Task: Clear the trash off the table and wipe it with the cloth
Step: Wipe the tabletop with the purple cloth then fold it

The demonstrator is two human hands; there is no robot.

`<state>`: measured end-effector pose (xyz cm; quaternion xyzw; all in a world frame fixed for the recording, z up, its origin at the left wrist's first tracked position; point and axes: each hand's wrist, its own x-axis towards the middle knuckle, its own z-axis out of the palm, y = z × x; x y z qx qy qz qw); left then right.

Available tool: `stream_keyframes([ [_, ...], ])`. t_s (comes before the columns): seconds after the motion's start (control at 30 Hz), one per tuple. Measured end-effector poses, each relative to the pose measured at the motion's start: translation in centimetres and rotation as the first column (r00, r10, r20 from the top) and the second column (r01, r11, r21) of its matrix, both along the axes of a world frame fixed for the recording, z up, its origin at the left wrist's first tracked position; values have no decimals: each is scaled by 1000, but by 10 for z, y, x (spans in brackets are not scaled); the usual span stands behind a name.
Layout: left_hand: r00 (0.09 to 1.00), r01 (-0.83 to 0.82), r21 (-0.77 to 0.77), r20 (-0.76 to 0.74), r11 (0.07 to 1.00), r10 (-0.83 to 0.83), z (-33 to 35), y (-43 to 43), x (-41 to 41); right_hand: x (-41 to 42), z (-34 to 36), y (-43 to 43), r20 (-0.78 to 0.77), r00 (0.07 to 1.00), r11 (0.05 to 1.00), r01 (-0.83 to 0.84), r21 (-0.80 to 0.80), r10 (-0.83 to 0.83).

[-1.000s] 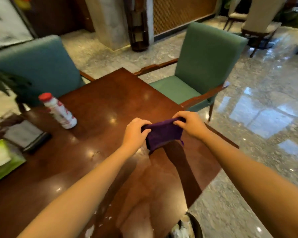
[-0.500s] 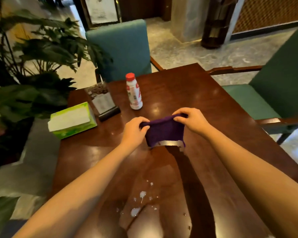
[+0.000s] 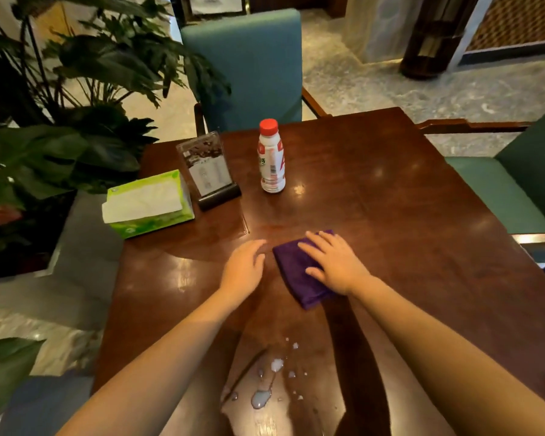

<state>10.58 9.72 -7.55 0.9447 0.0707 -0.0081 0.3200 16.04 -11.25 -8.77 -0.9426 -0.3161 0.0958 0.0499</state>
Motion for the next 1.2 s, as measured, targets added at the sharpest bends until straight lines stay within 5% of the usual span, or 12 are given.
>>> stream_keyframes([
  [0.13,995,26,307,-104,951,6,-34,57,-23,-6,-27,9,-178,983,985,-77,-153,50],
  [0.3,952,142,430,-307,892,-3,-64,91,-34,-12,-41,9,9,995,968,-92,-235,97],
  [0.5,985,110,505,-173,856,-25,-80,91,-42,10,-57,5,97,951,930,-259,-260,292],
  [0.93,983,109,486,-182,867,-21,-85,94,-39,95,-56,49,-64,983,976,159,-150,-170],
  [1.2,984,110,468,-176,877,-30,-84,94,-41,46,-57,59,-26,986,978,160,-132,-164],
])
